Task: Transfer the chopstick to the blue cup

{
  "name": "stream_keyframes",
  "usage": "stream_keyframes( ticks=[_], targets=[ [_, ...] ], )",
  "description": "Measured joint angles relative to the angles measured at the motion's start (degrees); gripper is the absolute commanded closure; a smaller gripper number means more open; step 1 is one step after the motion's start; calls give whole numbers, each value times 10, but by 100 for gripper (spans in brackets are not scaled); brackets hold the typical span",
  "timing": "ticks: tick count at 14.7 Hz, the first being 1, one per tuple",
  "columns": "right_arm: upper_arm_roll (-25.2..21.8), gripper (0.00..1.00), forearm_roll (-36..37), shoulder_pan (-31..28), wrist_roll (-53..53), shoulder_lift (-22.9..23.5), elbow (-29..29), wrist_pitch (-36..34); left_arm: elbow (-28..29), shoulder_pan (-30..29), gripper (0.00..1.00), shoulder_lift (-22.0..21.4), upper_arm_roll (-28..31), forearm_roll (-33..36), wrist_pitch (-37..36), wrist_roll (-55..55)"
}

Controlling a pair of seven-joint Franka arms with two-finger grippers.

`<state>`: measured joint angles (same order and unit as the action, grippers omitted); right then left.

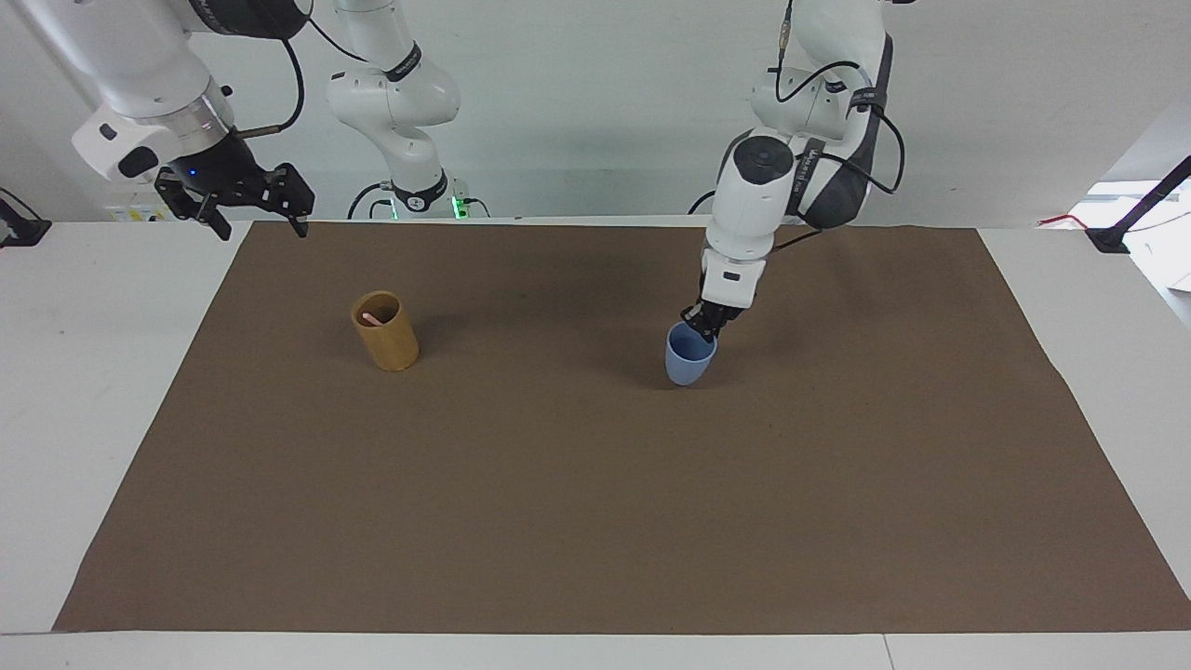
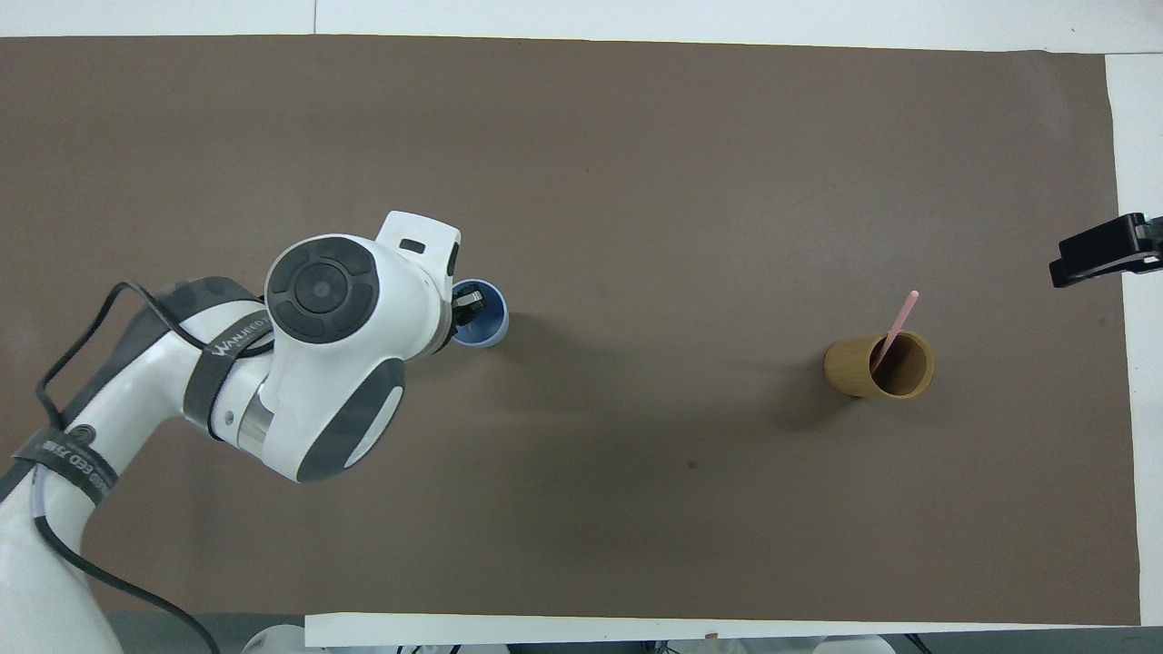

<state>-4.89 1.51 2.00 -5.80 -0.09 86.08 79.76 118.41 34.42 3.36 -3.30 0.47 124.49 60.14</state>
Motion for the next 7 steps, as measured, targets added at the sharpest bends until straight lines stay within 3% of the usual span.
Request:
stream_keyframes(
  ticks=[3, 4, 5, 6, 7],
  targets=[
    [0, 0, 0, 0, 0, 0, 3, 22, 3, 4, 94, 5, 4, 0, 8, 3],
    [0, 0, -2, 0, 0, -1, 13, 46, 3, 3, 87, 5, 6, 0, 10, 3],
    [1, 0, -6, 1, 0, -4, 29, 74, 4, 3, 75, 6, 8, 0, 10, 3],
    [2, 0, -13, 2, -3, -9, 50, 106, 4, 3, 49, 6, 9, 0, 11, 3],
    [3, 0, -22, 4, -9, -16, 75, 143, 4, 3, 34, 6, 9, 0, 12, 3]
  ],
)
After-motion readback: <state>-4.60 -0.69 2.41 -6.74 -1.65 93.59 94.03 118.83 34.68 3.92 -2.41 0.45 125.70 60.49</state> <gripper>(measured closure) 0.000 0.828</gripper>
